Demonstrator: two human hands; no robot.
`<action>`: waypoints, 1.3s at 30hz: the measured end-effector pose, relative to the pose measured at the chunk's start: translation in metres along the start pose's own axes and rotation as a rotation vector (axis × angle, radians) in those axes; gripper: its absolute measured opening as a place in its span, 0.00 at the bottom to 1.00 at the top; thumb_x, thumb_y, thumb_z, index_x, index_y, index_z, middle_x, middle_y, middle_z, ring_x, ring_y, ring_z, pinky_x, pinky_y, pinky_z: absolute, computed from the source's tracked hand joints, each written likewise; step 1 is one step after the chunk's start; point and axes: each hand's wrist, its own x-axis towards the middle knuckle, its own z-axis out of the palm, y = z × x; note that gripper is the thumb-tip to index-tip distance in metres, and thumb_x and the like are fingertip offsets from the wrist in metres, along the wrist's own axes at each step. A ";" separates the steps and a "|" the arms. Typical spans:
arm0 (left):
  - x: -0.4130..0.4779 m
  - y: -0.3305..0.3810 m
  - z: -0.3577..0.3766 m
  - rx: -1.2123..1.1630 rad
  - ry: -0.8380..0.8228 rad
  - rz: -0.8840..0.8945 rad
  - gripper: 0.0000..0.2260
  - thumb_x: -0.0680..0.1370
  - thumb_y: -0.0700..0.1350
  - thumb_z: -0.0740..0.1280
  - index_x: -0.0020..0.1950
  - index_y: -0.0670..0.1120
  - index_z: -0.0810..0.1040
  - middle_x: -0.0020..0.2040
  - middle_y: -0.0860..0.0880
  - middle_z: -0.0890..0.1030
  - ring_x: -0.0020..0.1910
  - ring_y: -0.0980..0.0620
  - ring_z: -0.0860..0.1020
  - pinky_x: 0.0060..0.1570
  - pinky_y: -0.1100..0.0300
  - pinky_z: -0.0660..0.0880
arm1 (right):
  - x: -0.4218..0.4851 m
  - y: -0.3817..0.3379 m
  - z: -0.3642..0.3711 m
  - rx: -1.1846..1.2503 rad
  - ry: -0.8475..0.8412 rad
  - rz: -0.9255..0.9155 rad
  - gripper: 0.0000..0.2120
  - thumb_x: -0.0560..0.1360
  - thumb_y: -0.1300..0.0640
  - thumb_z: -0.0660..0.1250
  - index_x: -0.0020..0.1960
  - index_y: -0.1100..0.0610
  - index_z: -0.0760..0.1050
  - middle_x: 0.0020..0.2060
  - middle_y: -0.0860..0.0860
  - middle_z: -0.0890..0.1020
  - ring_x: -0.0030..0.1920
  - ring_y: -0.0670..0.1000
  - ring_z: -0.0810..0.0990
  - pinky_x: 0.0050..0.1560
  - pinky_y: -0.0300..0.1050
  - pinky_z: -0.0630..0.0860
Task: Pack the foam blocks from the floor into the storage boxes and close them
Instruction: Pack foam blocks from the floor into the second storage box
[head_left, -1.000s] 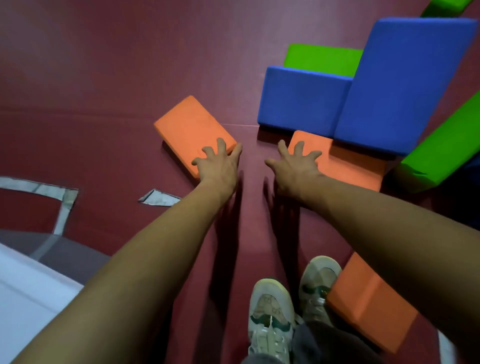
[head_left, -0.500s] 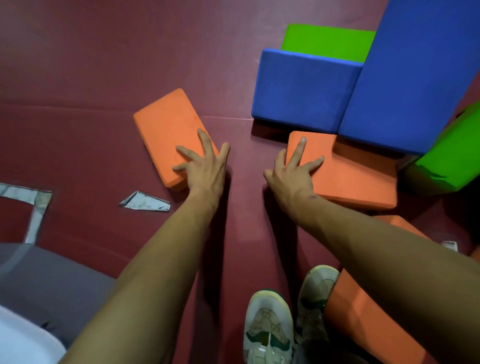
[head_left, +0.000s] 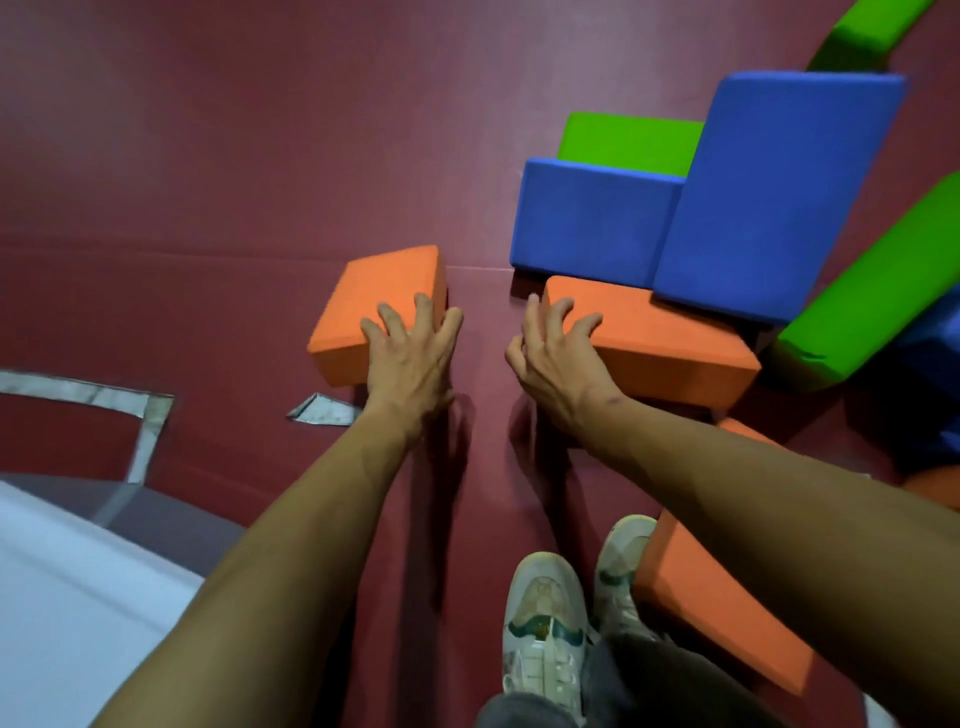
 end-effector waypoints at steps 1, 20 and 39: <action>-0.004 -0.002 -0.016 -0.013 0.001 0.026 0.38 0.67 0.56 0.75 0.73 0.52 0.62 0.74 0.41 0.64 0.67 0.28 0.68 0.63 0.34 0.67 | -0.004 0.007 -0.012 -0.009 -0.001 0.045 0.20 0.82 0.64 0.48 0.73 0.65 0.61 0.75 0.74 0.55 0.65 0.75 0.67 0.51 0.70 0.74; -0.165 -0.085 -0.323 -0.311 0.604 0.372 0.18 0.73 0.52 0.61 0.58 0.45 0.79 0.59 0.39 0.74 0.43 0.40 0.75 0.43 0.49 0.75 | -0.195 0.195 -0.251 0.327 0.259 0.287 0.25 0.72 0.53 0.68 0.67 0.57 0.68 0.63 0.55 0.71 0.65 0.61 0.68 0.63 0.60 0.66; -0.374 -0.206 -0.403 0.231 0.337 0.086 0.44 0.64 0.61 0.79 0.72 0.45 0.65 0.55 0.39 0.76 0.49 0.40 0.75 0.49 0.48 0.73 | -0.283 0.104 -0.436 0.399 0.593 0.007 0.33 0.66 0.50 0.70 0.69 0.52 0.65 0.62 0.54 0.70 0.64 0.60 0.68 0.59 0.60 0.67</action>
